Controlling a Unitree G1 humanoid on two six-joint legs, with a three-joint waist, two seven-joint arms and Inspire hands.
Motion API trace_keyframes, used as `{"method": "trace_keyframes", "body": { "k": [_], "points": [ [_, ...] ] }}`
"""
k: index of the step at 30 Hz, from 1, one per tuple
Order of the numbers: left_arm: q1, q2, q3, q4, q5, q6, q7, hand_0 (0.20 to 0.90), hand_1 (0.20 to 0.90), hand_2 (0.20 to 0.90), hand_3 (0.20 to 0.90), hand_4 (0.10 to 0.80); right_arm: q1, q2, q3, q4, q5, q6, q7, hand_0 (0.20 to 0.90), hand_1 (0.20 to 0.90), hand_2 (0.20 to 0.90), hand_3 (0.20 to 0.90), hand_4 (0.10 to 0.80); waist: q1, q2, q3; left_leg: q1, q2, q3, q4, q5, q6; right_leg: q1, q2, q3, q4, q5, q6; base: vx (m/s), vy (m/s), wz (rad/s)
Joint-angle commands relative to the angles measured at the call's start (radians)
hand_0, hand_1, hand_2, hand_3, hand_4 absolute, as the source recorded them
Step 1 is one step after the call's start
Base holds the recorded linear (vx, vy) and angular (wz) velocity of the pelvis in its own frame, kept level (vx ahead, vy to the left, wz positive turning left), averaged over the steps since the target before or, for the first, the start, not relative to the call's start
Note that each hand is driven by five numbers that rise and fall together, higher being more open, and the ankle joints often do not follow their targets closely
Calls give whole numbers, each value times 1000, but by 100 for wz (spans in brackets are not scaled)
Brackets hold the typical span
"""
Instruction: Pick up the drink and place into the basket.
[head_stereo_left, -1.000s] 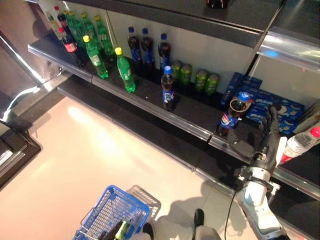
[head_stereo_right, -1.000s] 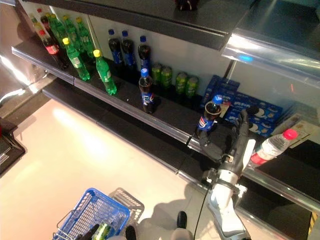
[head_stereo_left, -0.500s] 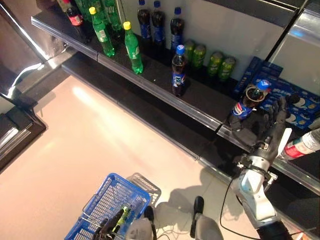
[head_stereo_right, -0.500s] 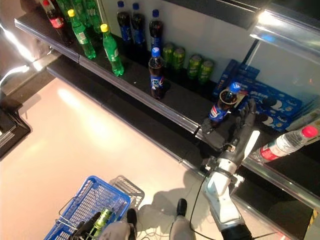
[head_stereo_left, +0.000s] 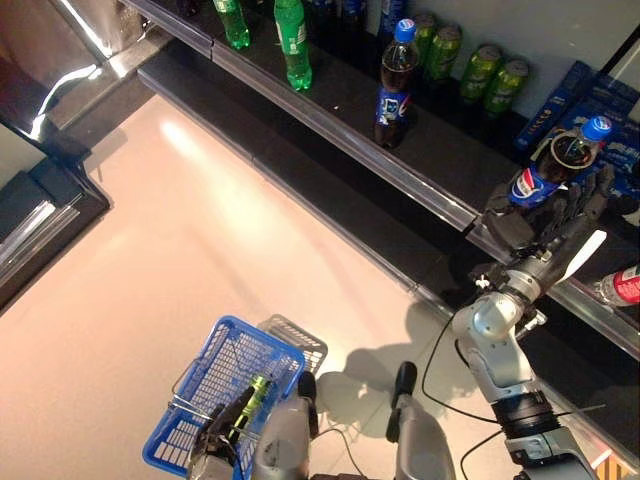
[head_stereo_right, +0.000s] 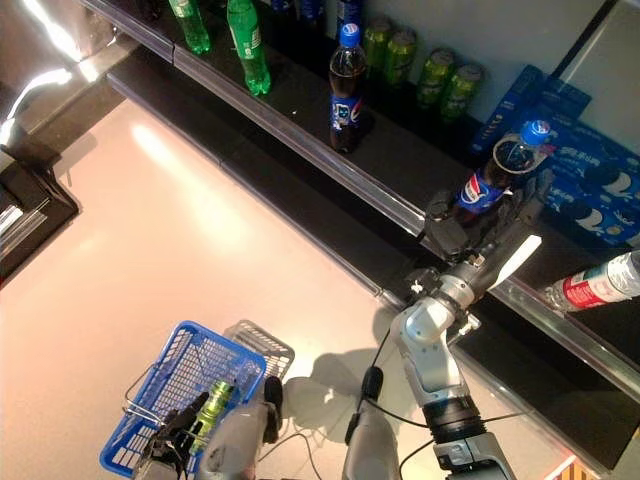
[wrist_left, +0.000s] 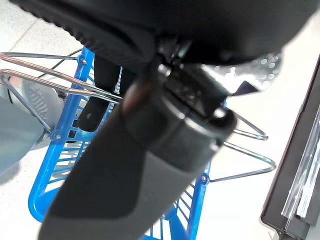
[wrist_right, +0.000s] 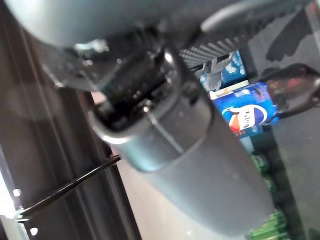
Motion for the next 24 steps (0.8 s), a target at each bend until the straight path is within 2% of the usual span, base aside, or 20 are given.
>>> {"method": "trace_keyframes", "body": {
  "k": [1, 13, 17, 24],
  "points": [
    [71, -5, -44, -78, 3, -8, -25, 300, 300, 300, 200, 100, -116, -40, -61, -90, -31, -53, -42, 900, 900, 900, 900, 800, 0, -5, -27, -94, -1, -92, 80, 55, 1, 47, -33, -20, 122, -114, -4, -4, -16, 4],
    [43, 12, -63, -93, -6, 9, -27, 300, 300, 300, 200, 100, -247, -81, -92, -1, 26, -36, -56, 900, 900, 900, 900, 800, 12, 15, 17, -146, -3, -105, 113, 69, -1, 2, -37, -24, 154, -116, -12, -5, -1, 1],
    [13, 22, -83, -122, -26, 13, -16, 300, 300, 300, 200, 100, -336, -104, -108, 36, 29, -43, -95, 900, 900, 900, 900, 800, 13, 28, 56, -187, -12, -107, 128, 75, 5, -50, -36, -16, 180, -116, -15, -62, 1, 0],
    [0, 29, -93, -147, -33, 19, -15, 300, 300, 300, 200, 100, -408, -141, -118, 72, 56, -21, -94, 900, 900, 900, 900, 800, 12, 36, 56, -246, -18, -111, 151, 79, 14, -122, -32, -4, 211, -118, -21, -2, -1, -1]
  ]
}}
